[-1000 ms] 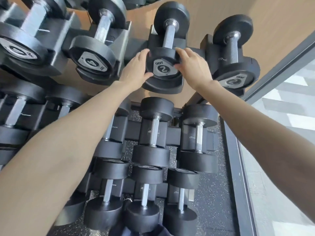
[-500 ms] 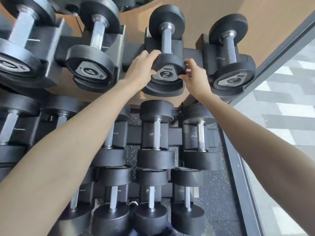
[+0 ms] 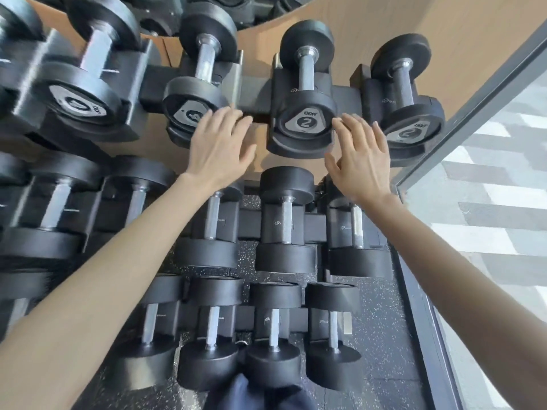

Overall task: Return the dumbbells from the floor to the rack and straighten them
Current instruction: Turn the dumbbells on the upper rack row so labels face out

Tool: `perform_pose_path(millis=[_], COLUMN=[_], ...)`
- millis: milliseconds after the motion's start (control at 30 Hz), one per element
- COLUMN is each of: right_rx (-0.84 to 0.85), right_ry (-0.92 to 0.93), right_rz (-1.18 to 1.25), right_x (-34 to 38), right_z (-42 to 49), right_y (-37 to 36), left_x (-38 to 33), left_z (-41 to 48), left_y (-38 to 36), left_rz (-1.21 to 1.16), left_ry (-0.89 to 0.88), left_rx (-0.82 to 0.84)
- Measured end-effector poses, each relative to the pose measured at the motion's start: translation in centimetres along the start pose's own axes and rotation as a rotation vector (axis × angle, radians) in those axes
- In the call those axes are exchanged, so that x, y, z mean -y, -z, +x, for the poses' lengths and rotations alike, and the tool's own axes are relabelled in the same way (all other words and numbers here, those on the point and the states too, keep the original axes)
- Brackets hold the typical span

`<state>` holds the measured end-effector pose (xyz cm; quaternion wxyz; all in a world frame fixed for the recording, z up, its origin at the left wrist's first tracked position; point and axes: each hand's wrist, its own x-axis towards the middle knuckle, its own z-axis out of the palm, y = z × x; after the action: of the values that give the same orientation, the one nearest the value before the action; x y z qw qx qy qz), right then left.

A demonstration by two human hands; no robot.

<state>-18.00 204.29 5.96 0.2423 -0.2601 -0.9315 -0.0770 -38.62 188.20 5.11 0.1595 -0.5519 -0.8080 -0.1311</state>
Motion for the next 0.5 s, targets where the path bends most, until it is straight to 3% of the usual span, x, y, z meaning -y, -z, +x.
perform_pose_path(millis=[300,500], right_rx=[0.021,0.086], right_ry=[0.145,0.189], right_rz=[0.102,0.143], right_x=[6.2,9.2], right_z=[-6.6,-8.7], right_y=[-0.1,-0.4], left_x=[-0.8,0.3], left_z=[-13.4,-17.6], left_y=[2.9,4.4], left_rz=[0.102,0.163], left_ry=[0.201,0.243], left_rx=[0.098,0.112])
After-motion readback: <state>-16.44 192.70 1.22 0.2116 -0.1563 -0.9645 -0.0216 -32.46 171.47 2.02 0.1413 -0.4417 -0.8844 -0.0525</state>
